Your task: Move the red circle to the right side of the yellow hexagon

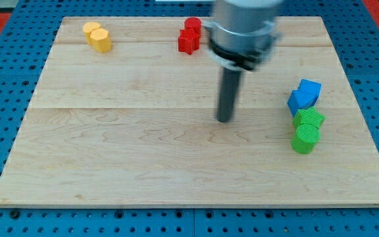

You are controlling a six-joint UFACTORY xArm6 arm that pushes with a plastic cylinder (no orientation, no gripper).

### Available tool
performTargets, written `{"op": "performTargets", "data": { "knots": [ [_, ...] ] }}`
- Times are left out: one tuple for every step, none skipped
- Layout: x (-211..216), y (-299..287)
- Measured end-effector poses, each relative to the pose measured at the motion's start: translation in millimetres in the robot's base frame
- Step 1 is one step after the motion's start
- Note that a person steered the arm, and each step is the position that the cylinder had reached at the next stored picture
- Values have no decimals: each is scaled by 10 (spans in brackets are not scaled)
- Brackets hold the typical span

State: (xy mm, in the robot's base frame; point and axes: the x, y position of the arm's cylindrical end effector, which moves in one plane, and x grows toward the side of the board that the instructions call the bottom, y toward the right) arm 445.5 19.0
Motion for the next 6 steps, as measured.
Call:
{"op": "performTargets", "data": {
  "knots": [
    [-615, -190],
    [-1490, 93],
    [-2137, 418],
    [-2376, -53],
    [-2234, -863],
    [-2247, -1469]
  ]
}}
